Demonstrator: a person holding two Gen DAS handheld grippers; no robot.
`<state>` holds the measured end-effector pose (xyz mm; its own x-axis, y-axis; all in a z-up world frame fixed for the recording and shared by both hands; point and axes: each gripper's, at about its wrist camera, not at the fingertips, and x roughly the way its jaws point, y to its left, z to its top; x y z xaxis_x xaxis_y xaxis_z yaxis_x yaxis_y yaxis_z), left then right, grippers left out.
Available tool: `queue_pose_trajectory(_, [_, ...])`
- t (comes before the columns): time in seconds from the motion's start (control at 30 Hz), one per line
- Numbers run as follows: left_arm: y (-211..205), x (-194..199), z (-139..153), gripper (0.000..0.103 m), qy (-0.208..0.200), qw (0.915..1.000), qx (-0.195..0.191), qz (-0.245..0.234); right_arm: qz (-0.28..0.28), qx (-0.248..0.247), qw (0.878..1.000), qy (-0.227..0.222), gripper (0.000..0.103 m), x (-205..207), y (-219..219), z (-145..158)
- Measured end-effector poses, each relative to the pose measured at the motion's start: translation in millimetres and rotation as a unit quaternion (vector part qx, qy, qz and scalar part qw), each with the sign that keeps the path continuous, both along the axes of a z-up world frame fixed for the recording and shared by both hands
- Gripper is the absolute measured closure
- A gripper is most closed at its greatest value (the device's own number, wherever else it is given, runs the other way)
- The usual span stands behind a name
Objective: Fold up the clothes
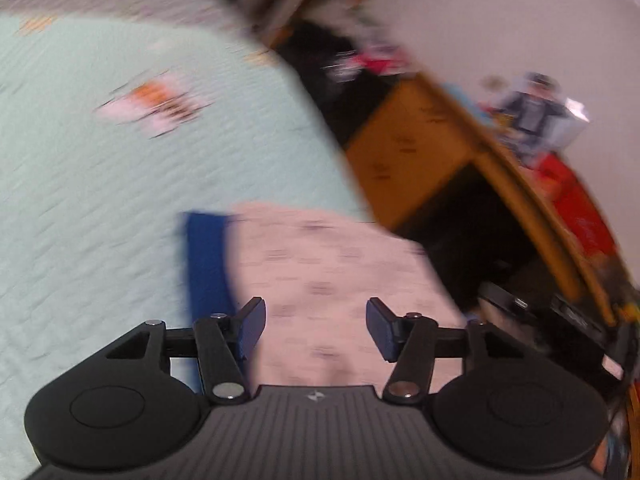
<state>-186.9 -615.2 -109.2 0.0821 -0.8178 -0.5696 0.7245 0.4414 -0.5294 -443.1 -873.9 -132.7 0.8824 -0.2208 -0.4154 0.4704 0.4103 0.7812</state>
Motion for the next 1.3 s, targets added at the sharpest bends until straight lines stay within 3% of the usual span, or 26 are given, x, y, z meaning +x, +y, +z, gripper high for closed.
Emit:
queue_pose_trajectory(0.1, [-21,-18,-24,0.038,0.022,0.9972,0.03,-0.064,0.059,-0.009,0.998,-0.036,0.049,11,21,4])
queue_pose_trajectory(0.17, [-29,-24,-53,0.041,0.021,0.995,0.058,-0.079,0.086,0.013,0.996,-0.004,0.049,21,24,-22])
queue_pose_trajectory(0.2, [-32,-28,-63,0.041,0.016,0.9939,0.068,-0.085,0.084,0.021,0.996,0.038,0.071,26,21,-41])
queue_pose_trajectory(0.23, [-32,-31,-60,0.04,0.0,0.994,0.067,-0.087,0.067,0.025,0.995,0.076,0.103,26,18,-60])
queue_pose_trajectory(0.3, [-37,-31,-54,0.04,-0.003,0.9925,0.081,-0.091,0.052,0.039,0.997,0.049,0.103,12,14,-73])
queue_pose_trajectory(0.4, [-38,-26,-46,0.04,0.01,0.9914,0.096,-0.089,0.046,0.033,0.996,0.062,0.103,6,17,-64])
queue_pose_trajectory(0.47, [-37,-25,-39,0.04,0.016,0.9903,0.108,-0.085,0.057,0.007,0.994,0.093,0.094,12,24,-48])
queue_pose_trajectory(0.53, [-34,-39,-25,0.04,0.005,0.9873,0.136,-0.082,0.065,-0.016,0.99,0.122,0.062,15,33,-34])
queue_pose_trajectory(0.57, [-33,-45,-19,0.04,0.001,0.9854,0.151,-0.079,0.068,-0.031,0.988,0.138,0.055,19,38,-25])
queue_pose_trajectory(0.6, [-35,-48,-14,0.039,-0.002,0.983,0.168,-0.074,0.07,-0.051,0.984,0.156,0.04,22,45,-16])
queue_pose_trajectory(0.67, [-41,-52,-2,0.039,-0.009,0.9781,0.197,-0.065,0.076,-0.079,0.973,0.201,0.033,32,54,1])
queue_pose_trajectory(0.83, [-54,-58,26,0.027,-0.023,0.9669,0.252,-0.032,0.089,-0.139,0.934,0.316,0.023,61,72,44])
queue_pose_trajectory(0.93, [-63,-56,27,0.025,0.0,0.9468,0.321,-0.025,0.11,-0.155,0.91,0.368,0.022,79,76,58])
queue_pose_trajectory(1.0, [-66,-54,26,0.025,0.008,0.9382,0.345,-0.02,0.131,-0.149,0.906,0.373,0.022,85,75,65])
queue_pose_trajectory(1.17, [-71,-57,29,0.025,-0.019,0.9358,0.351,-0.022,0.145,-0.164,0.886,0.408,0.022,92,79,76])
queue_pose_trajectory(1.3, [-72,-57,30,0.025,-0.016,0.9355,0.352,-0.025,0.151,-0.163,0.884,0.413,0.022,93,80,77])
